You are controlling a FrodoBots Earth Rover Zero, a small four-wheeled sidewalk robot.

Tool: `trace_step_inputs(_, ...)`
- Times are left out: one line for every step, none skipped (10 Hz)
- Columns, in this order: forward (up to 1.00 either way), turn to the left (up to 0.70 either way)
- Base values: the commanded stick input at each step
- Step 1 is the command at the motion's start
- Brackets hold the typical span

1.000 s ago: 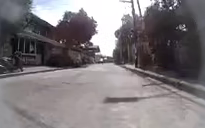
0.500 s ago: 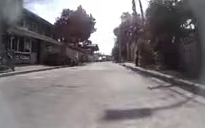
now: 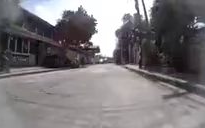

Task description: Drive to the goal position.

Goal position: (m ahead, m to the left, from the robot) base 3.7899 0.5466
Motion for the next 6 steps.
trace_step_inputs(1.00, -0.40)
trace_step_inputs(1.00, -0.27)
trace_step_inputs(1.00, -0.13)
trace_step_inputs(1.00, 0.00)
trace_step_inputs(0.98, 0.00)
trace_step_inputs(0.99, -0.02)
